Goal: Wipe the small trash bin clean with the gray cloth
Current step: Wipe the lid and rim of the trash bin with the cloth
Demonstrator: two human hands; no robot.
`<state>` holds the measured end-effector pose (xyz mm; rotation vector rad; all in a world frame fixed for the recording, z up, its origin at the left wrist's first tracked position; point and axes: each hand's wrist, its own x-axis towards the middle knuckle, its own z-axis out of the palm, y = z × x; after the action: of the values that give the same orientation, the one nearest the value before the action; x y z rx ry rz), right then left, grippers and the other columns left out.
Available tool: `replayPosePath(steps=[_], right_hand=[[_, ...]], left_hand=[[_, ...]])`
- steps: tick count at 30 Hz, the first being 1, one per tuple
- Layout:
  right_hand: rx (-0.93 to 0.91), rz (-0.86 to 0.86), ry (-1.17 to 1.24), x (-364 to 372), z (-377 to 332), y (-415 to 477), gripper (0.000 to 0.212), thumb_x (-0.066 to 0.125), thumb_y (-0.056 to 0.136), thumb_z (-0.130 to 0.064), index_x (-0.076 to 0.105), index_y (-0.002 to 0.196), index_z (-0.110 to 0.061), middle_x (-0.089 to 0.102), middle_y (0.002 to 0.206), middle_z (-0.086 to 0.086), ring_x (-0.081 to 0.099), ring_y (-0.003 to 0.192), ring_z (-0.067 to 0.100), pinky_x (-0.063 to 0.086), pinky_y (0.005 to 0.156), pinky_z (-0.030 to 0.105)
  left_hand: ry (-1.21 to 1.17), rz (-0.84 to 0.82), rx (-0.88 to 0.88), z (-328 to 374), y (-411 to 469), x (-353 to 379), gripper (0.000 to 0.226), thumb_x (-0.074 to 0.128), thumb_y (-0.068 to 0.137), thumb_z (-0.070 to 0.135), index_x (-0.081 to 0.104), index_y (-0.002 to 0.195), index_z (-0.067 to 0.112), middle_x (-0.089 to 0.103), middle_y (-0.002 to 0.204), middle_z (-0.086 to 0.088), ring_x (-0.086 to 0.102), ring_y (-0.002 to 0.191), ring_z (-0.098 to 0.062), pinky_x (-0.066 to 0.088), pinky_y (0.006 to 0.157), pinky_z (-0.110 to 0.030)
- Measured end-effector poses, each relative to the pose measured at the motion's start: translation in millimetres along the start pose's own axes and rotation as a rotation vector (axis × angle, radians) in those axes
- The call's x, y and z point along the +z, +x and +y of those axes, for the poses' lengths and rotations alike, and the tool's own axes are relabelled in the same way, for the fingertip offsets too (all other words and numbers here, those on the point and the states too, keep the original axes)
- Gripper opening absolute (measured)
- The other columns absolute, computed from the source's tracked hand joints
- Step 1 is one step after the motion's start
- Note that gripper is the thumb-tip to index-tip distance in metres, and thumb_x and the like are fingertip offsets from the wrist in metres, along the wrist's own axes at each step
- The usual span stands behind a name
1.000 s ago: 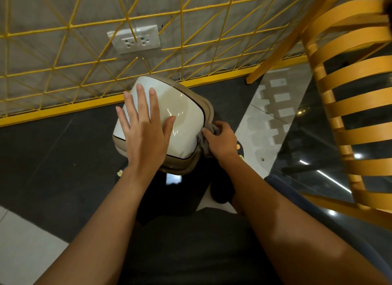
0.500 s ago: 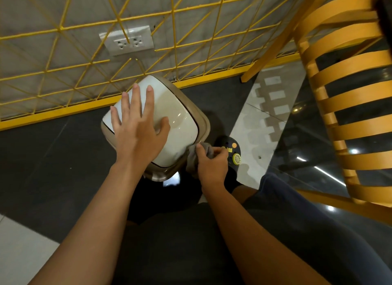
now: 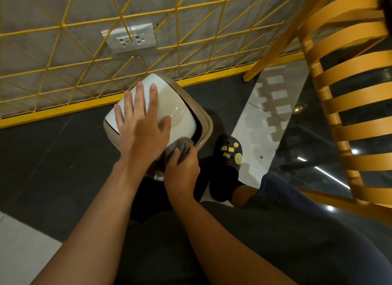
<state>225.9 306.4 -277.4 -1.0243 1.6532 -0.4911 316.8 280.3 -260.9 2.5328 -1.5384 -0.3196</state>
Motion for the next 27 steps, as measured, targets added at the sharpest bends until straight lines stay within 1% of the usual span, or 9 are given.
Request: replayPosePath(steps=[5,10,12,13,17,21,23,25,27], right_hand=[[0.086,0.059,0.046,-0.3,-24.1,31.2,0.036,0.037,0.099,-0.019,0.041,0.134,-0.013,0.057,0.125,0.009,0.056,0.115,0.021,0.040,0.085,0.019],[-0.028,0.063,0.031,3.4,-19.5,29.3,0.044,0.036,0.099,-0.019,0.031,0.143,-0.016,0.050,0.136,0.008,0.049,0.125,0.020,0.042,0.103,0.028],[-0.024,0.044,0.050,8.4,-15.9,20.0,0.046,0.036,0.098,-0.018,0.028,0.144,-0.017,0.047,0.140,0.007,0.047,0.127,0.019,0.041,0.106,0.035],[0.028,0.033,0.068,11.7,-15.5,18.4,0.045,0.036,0.098,-0.019,0.029,0.143,-0.018,0.047,0.139,0.007,0.047,0.127,0.020,0.041,0.106,0.038],[0.440,-0.031,0.170,19.1,-24.4,23.5,0.035,0.033,0.098,-0.022,0.043,0.130,-0.012,0.053,0.130,0.015,0.050,0.120,0.032,0.037,0.105,0.049],[0.482,-0.171,0.247,11.8,-27.1,15.3,0.034,0.039,0.094,-0.010,0.047,0.121,0.009,0.053,0.124,0.031,0.053,0.114,0.044,0.044,0.096,0.050],[0.468,-0.170,0.259,5.9,-24.7,9.7,0.029,0.044,0.094,-0.011,0.053,0.117,0.004,0.057,0.118,0.028,0.057,0.108,0.041,0.049,0.091,0.047],[0.455,-0.145,0.288,-2.8,-17.8,5.1,0.026,0.047,0.094,-0.015,0.058,0.116,-0.007,0.062,0.114,0.017,0.062,0.102,0.029,0.055,0.085,0.039],[0.389,-0.124,0.281,-15.4,-7.7,1.8,0.026,0.050,0.092,-0.016,0.061,0.115,-0.013,0.065,0.108,0.010,0.064,0.099,0.023,0.056,0.084,0.037]], left_hand=[[-0.006,-0.005,0.016,-1.1,0.1,-0.7,0.067,0.050,0.091,0.032,0.019,0.147,0.014,0.017,0.154,-0.018,0.015,0.141,-0.040,0.014,0.111,-0.057],[-0.009,-0.014,0.004,1.0,1.7,-1.4,0.068,0.050,0.091,0.033,0.017,0.147,0.014,0.014,0.155,-0.017,0.014,0.142,-0.039,0.013,0.112,-0.056],[-0.004,-0.011,0.000,1.7,2.1,-1.4,0.069,0.051,0.091,0.033,0.016,0.148,0.015,0.014,0.155,-0.016,0.014,0.142,-0.039,0.013,0.113,-0.055],[0.001,-0.009,-0.002,2.4,2.2,-1.5,0.069,0.051,0.091,0.032,0.016,0.148,0.015,0.014,0.155,-0.016,0.014,0.142,-0.039,0.013,0.113,-0.055],[0.016,-0.008,-0.011,3.4,2.4,-0.9,0.070,0.052,0.090,0.032,0.016,0.147,0.015,0.015,0.155,-0.016,0.015,0.141,-0.039,0.014,0.112,-0.056],[0.011,-0.014,0.001,3.2,3.5,-1.7,0.070,0.056,0.089,0.030,0.021,0.146,0.012,0.019,0.153,-0.020,0.019,0.139,-0.043,0.016,0.109,-0.060],[0.006,-0.027,0.011,2.7,4.4,-3.0,0.069,0.056,0.089,0.029,0.021,0.146,0.010,0.019,0.153,-0.021,0.018,0.139,-0.044,0.016,0.108,-0.062],[-0.013,-0.049,0.014,1.1,6.0,-4.9,0.069,0.055,0.090,0.029,0.020,0.146,0.010,0.016,0.154,-0.020,0.014,0.140,-0.044,0.013,0.109,-0.062],[-0.036,-0.067,0.011,-0.2,7.5,-7.1,0.070,0.054,0.090,0.029,0.017,0.147,0.011,0.012,0.155,-0.019,0.010,0.142,-0.042,0.009,0.110,-0.062]])
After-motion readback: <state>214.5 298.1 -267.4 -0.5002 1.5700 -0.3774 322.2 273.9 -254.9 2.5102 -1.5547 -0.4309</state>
